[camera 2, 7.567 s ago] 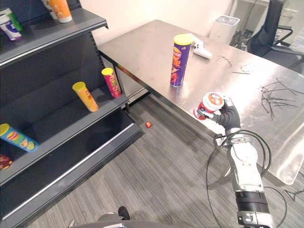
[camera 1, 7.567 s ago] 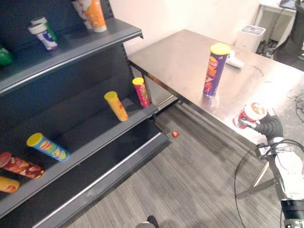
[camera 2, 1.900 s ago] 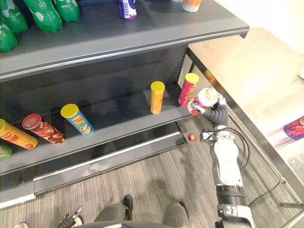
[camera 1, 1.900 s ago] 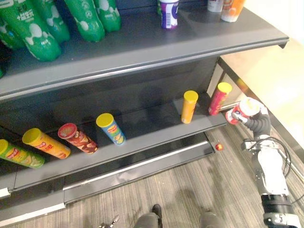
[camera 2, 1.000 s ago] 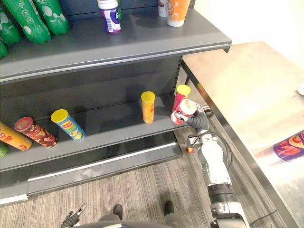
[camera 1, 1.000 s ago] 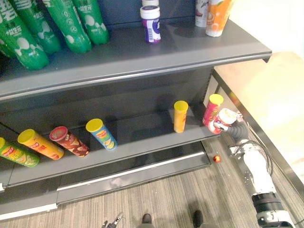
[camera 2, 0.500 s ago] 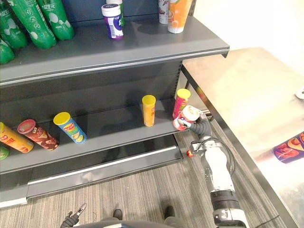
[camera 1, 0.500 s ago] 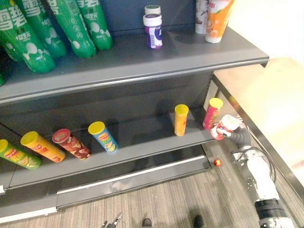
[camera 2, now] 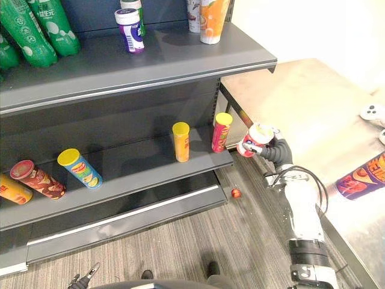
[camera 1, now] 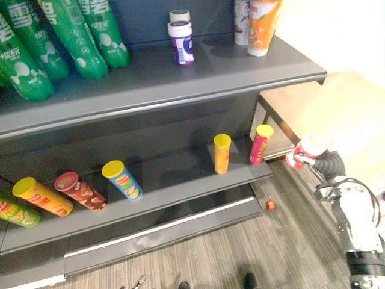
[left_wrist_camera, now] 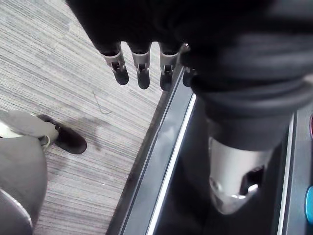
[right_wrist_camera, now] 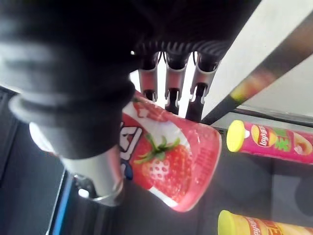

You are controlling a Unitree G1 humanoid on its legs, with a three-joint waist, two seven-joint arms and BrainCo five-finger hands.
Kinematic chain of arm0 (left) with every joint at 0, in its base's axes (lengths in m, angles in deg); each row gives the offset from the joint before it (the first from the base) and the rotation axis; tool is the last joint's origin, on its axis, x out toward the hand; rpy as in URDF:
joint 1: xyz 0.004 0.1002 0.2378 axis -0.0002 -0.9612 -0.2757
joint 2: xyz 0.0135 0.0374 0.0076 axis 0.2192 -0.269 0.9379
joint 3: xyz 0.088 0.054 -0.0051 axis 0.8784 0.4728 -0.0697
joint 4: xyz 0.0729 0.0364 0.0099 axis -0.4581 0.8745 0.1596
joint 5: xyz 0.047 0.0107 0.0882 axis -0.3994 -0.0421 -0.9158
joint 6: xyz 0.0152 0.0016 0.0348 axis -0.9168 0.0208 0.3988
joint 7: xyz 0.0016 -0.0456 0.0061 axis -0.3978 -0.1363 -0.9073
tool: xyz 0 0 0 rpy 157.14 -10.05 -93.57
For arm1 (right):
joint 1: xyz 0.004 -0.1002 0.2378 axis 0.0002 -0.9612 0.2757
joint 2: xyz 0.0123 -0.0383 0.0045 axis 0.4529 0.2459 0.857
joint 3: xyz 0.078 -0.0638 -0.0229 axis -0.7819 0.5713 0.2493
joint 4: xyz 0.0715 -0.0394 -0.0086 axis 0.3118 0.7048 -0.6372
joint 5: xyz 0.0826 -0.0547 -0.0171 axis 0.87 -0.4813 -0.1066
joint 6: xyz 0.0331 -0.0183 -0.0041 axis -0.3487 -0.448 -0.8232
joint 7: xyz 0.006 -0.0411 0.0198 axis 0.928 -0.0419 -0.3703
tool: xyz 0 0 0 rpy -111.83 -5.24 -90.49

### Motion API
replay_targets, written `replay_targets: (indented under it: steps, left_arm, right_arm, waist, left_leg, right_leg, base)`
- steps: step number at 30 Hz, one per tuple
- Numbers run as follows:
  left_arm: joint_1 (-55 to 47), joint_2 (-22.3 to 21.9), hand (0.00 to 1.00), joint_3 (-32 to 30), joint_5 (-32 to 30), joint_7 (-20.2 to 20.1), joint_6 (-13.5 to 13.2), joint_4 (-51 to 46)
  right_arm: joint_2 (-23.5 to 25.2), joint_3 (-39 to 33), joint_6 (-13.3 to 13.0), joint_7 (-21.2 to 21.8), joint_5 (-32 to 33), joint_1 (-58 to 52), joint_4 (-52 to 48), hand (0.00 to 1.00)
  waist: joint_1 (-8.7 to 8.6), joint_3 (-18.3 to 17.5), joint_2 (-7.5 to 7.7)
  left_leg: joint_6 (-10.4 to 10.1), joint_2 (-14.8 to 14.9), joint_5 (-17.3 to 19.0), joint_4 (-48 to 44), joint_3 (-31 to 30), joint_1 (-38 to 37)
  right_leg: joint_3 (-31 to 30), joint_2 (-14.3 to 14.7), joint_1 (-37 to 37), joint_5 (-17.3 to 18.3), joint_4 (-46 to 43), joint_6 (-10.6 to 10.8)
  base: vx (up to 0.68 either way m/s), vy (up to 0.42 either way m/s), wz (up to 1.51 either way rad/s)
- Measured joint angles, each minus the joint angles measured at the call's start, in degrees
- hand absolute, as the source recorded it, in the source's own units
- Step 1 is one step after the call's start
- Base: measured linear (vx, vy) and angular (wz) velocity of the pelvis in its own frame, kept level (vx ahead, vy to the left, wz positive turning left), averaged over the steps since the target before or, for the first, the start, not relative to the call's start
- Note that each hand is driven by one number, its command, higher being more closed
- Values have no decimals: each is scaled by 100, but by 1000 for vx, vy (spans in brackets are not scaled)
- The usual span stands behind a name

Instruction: Put the gum and the chips on the shelf.

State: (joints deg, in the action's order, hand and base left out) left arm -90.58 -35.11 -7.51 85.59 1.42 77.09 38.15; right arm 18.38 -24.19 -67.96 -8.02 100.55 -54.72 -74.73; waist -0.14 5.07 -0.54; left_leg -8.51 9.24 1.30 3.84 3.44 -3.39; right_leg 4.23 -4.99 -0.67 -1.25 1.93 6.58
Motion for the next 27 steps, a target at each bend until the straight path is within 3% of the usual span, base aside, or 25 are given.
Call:
replay_targets:
  steps: [7,17,27]
  left_arm:
    - [-10,28,0,-11,-2,-19,17,56]
    - [-62,29,0,-5,-4,-1,48,152]
    - [-47,35,0,-1,-190,14,79,332]
  right_arm:
    - [-511,79,254,418,69,175,-367,100]
    - [-1522,596,468,665,507,1416,-203,100]
    - [-1837,1132,660,655,908,3105,663,100]
  waist:
    - [-34,-215,160]
    - [-19,-234,157]
    - [71,-335,270]
  left_leg:
    - [0,-4,1,-2,72,-5]
    - [8,-11,-6,13,85,8]
    - [17,-11,-29,19,-63,13]
  right_leg:
    - [-53,-5,-19,-14,1,14]
    - [-71,-4,-22,-33,25,6]
    - [56,3,110,-123,199,-11]
  base:
    - [-11,0,-3]
    - [-13,0,-1]
    - [5,-2,7]
